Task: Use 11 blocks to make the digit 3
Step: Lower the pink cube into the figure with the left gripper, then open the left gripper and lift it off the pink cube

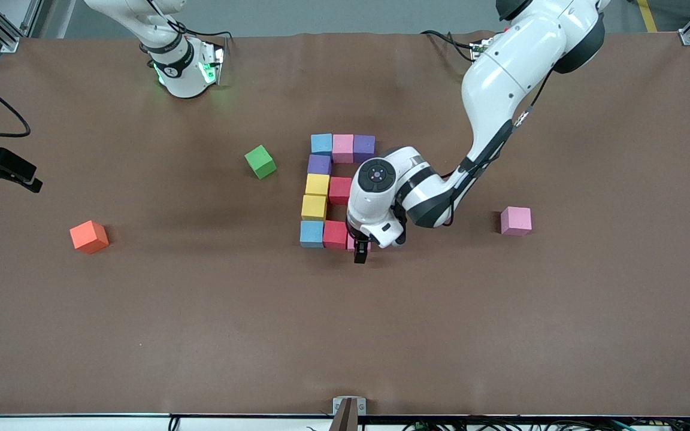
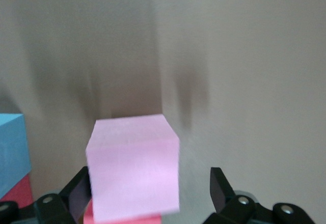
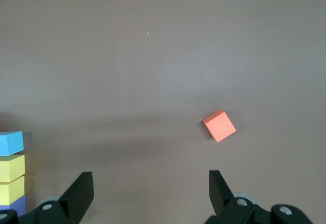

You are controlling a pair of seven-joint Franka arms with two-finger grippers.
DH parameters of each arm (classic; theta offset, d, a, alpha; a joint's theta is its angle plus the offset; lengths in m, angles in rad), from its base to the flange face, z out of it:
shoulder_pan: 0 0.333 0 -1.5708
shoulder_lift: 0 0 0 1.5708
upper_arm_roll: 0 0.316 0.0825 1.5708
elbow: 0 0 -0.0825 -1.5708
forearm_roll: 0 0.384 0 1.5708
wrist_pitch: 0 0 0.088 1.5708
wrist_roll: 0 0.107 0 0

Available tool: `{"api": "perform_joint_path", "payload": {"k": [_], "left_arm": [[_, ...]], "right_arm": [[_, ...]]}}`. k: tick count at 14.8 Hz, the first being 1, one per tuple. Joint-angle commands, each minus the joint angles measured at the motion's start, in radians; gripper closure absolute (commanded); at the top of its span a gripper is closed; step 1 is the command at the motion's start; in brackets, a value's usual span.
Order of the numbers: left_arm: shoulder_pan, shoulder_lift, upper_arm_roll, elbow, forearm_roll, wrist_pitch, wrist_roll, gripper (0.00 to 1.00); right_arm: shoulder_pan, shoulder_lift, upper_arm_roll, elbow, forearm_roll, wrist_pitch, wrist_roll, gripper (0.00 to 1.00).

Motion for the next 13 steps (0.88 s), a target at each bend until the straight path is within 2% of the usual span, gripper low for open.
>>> {"api": "perform_joint_path", "payload": {"k": [1, 3, 6, 11, 13], "left_arm": [[0.015, -0.125, -0.031, -0.019, -0.002, -0.122, 0.073, 0.0], [0.028, -0.232, -0.031, -0.021, -0.005, -0.262, 0.245, 0.0], [0.1, -0.365, -0.042, -0.019, -0.056, -0.388, 0.52, 0.0], [0.273, -0.523, -0.042, -0.018, -0.186, -0.549, 1.025, 0.0], [0.339, -0.568, -0.042, -0.018, -0.195, -0.625, 1.216, 0.0]], "right_arm": [[-0.019, 0.003, 0.017, 0.008, -0.006, 0.0, -0.008, 0.0], [-0.019, 0.003, 0.017, 0.008, -0.003, 0.001, -0.008, 0.0], [-0.016, 0.003, 0.017, 0.008, -0.003, 0.001, -0.008, 0.0], [-0.012, 0.003, 0.017, 0.008, -0.003, 0.001, -0.008, 0.0], [-0.009, 0.003, 0.018, 0.008, -0.003, 0.001, -0.008, 0.0]]}}
